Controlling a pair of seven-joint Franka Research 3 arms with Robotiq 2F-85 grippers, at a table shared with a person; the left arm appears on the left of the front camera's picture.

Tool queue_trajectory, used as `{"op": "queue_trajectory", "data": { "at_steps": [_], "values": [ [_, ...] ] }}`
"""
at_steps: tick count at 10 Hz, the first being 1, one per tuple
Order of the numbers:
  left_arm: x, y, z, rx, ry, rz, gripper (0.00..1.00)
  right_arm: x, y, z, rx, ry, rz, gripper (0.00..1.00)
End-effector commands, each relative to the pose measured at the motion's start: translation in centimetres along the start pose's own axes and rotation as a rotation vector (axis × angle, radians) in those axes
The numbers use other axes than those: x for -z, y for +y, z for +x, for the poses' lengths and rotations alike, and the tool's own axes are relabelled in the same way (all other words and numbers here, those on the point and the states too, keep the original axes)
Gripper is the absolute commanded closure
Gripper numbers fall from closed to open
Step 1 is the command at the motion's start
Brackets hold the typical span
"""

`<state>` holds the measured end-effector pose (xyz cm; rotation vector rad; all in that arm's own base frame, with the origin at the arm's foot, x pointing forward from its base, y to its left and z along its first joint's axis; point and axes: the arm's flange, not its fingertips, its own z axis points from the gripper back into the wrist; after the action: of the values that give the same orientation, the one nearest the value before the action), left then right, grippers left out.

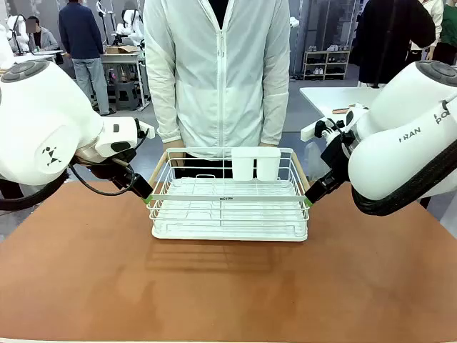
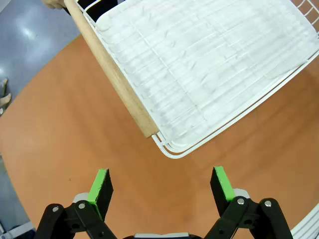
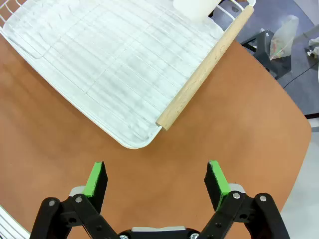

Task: Clean the table.
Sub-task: Pick up the Lint Roller when the human hands it over.

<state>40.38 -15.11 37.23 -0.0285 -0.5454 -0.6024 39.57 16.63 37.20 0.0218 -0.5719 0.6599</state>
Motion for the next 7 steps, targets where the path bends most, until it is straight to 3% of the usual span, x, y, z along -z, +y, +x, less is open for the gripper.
{"op": "queue_trajectory", "data": {
  "at_steps": [1, 7],
  "values": [
    [0.0, -0.03, 0.0, 0.0, 0.0, 0.0, 0.0, 0.0, 0.0, 0.0, 0.0, 0.0, 0.0, 0.0],
    [0.0, -0.03, 0.0, 0.0, 0.0, 0.0, 0.0, 0.0, 0.0, 0.0, 0.0, 0.0, 0.0, 0.0]
  ]
}}
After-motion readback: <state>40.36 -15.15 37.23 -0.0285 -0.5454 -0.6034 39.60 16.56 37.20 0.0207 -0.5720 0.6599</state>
